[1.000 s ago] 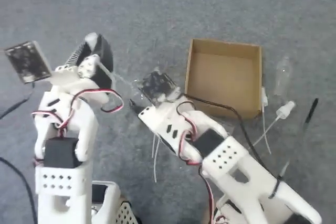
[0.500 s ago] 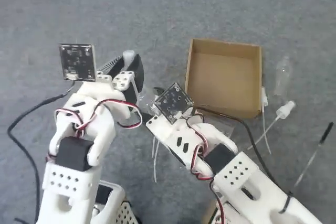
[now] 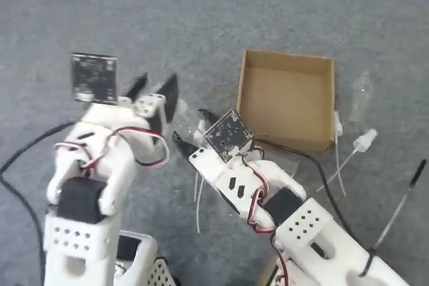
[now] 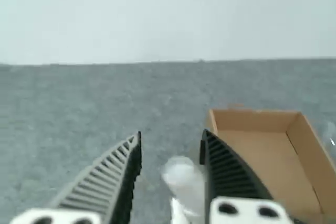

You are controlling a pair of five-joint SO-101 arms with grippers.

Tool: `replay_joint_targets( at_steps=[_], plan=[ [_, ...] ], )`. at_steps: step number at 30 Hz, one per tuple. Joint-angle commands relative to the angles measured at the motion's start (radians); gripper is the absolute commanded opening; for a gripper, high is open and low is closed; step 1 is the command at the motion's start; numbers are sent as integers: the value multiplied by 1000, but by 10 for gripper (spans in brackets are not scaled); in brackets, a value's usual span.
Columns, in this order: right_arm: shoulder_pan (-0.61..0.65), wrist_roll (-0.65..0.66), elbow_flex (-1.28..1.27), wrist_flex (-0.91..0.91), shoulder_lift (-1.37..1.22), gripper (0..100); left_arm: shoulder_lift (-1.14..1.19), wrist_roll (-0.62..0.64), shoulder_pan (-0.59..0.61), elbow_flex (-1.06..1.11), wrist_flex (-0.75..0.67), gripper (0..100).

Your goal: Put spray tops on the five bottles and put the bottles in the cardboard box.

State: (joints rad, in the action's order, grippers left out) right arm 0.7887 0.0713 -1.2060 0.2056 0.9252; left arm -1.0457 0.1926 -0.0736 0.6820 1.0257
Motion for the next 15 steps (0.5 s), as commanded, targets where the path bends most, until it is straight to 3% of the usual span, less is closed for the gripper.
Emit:
replay_joint_targets(
  at_steps=[1,7,15],
  plan=[
    [-15,-14,8,-21,50,6,3,-17,98,-93,0,156],
    [-15,-12,6,-19,53,6,98,-37,121,-24,-44,122],
    [-15,-12,6,-19,53,6,98,-46,-17,50,-64,122]
  ],
)
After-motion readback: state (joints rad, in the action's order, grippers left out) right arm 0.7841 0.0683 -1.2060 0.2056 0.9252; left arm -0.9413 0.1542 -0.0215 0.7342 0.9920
